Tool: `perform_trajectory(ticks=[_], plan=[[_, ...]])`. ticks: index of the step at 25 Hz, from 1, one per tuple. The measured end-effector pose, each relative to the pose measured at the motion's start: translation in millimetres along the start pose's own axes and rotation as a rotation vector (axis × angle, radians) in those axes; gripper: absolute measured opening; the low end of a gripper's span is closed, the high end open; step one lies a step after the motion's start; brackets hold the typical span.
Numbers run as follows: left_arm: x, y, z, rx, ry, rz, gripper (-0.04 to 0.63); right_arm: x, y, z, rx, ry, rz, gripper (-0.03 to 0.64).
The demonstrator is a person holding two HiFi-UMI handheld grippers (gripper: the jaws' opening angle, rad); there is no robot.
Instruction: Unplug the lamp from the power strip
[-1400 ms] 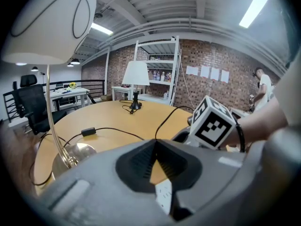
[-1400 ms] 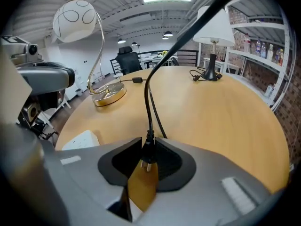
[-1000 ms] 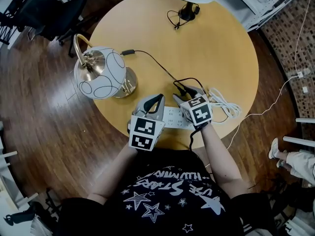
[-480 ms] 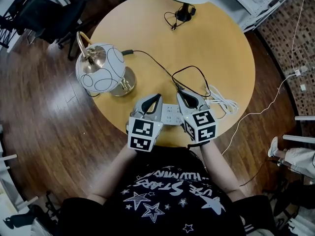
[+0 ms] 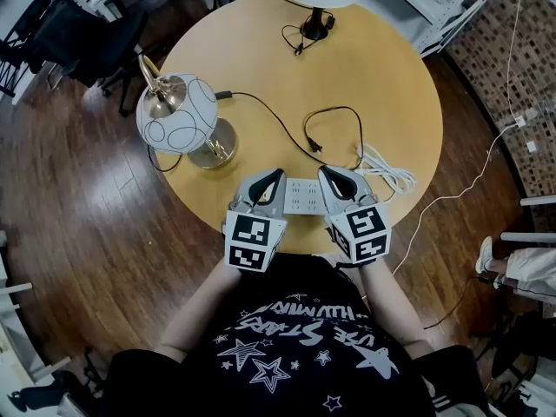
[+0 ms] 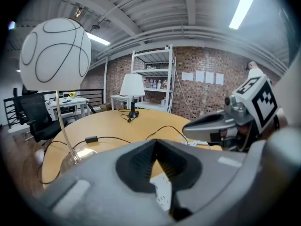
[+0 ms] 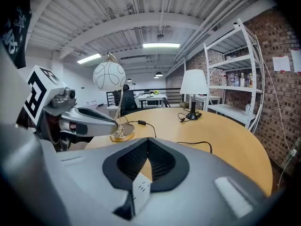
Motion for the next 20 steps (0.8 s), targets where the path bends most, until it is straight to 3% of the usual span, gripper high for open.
perform_trajectory(ticks=[12, 20], plan=[[-16.3, 12.9, -1.4, -0.001, 0.019, 0.011, 0.002, -30.1, -2.1, 8.4, 0.002, 0.001, 0.049, 0.008], [-25.9, 18.4, -9.0, -0.006, 0.048, 0.010, 0.002, -51.0, -9.0, -7.4, -0.022, 0.047, 0.059, 0.008]])
Point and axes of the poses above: the fingertips, and each gripper's own axes: x forward along the fingers, y to its right, z out of its underside, the point moved 1 cm from there along -x, backward along the fingers, and after that the axes turned 10 degrees about -z, right-handed, at the moved point
